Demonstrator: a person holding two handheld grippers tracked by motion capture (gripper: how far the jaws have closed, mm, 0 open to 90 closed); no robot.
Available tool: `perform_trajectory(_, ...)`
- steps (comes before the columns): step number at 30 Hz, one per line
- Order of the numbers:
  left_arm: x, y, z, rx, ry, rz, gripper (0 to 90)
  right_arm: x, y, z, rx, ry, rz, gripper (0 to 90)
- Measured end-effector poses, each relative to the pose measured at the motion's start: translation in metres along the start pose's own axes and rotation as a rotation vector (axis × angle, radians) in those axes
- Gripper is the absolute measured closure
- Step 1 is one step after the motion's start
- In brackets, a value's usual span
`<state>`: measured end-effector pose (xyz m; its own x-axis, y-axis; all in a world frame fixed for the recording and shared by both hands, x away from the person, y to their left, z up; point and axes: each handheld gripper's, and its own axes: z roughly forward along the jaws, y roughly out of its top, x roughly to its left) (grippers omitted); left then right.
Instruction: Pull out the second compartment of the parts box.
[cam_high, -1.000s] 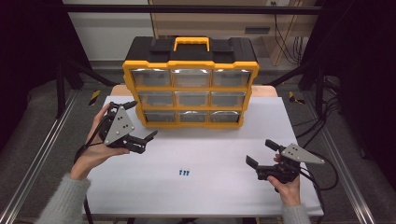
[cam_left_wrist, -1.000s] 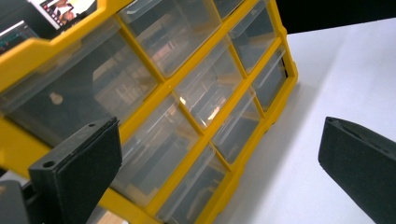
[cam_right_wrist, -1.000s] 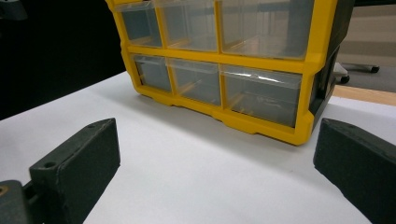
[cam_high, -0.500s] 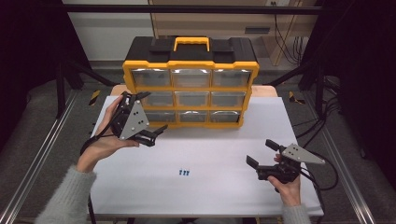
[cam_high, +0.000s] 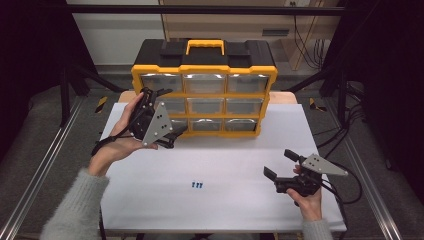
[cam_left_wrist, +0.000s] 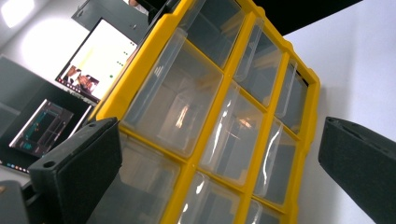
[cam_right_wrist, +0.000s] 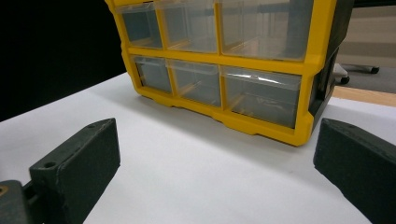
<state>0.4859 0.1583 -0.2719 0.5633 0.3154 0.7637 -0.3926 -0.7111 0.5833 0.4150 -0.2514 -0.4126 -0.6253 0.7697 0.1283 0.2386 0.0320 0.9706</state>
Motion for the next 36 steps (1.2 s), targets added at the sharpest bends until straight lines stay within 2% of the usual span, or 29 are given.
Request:
perform_trajectory(4,0.004,0.005,0.004,-0.002,-0.006,0.042,0.0,0.000,0.000,0.000,-0.006,0.000,-0.002,1.2)
perform_trajectory(8,0.006,0.008,0.009,-0.015,0.003,0.068,0.0,0.000,0.000,0.000,-0.006,-0.001,0.000,1.1)
perform_trajectory(14,0.009,0.012,0.020,-0.002,0.022,0.127,0.0,-0.001,0.000,0.000,-0.003,0.001,-0.006,1.1)
perform_trajectory(22,0.011,0.017,0.035,-0.002,0.037,0.167,0.0,0.000,0.000,0.001,0.001,0.002,0.001,1.1)
perform_trajectory(36,0.014,0.021,0.051,-0.015,0.074,0.228,0.8,0.000,0.000,0.000,-0.002,-0.001,0.005,1.2)
